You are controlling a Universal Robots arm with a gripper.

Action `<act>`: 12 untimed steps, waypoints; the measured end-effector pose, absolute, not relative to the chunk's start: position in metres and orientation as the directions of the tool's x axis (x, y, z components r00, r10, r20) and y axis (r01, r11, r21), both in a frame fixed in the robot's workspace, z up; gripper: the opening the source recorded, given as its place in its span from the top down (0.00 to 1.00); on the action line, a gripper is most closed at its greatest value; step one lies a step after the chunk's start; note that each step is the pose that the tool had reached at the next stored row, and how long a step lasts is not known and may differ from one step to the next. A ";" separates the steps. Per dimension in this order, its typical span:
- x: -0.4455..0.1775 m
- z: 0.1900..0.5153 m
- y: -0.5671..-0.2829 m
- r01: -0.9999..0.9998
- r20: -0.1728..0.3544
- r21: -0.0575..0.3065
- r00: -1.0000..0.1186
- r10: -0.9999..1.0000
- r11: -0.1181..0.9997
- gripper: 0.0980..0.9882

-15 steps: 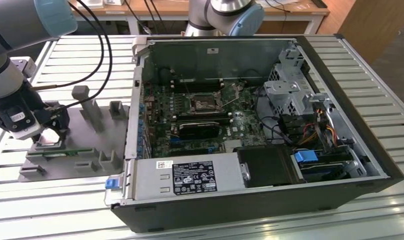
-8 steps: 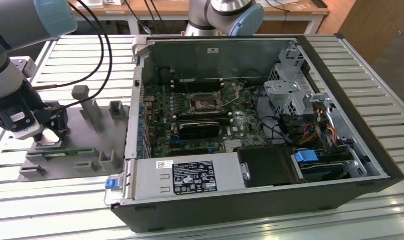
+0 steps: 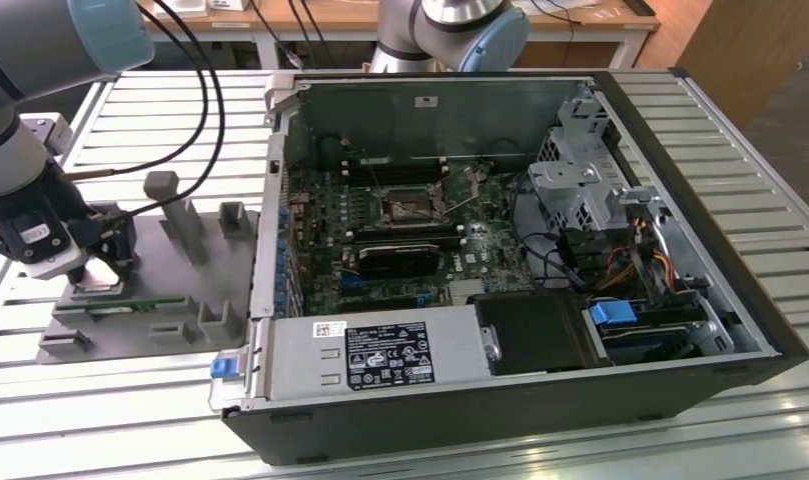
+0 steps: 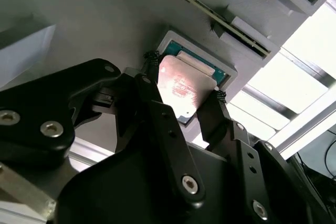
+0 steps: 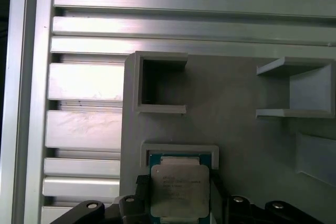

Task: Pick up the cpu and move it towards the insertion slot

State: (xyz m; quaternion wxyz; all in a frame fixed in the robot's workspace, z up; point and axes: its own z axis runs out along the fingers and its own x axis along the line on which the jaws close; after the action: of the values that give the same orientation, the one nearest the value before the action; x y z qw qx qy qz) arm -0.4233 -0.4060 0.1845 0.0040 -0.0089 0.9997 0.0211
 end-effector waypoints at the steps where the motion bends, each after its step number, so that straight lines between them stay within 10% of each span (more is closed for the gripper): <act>1: -0.423 0.186 -0.406 -0.018 -0.008 0.042 -1.000 -0.018 0.999 0.51; 12: -0.423 0.210 -0.406 -0.018 -0.009 0.042 -1.000 -0.018 0.999 0.51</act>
State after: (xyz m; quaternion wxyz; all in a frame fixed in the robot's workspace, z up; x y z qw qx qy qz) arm -0.4233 -0.4060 0.2099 0.0041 -0.0089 0.9997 0.0210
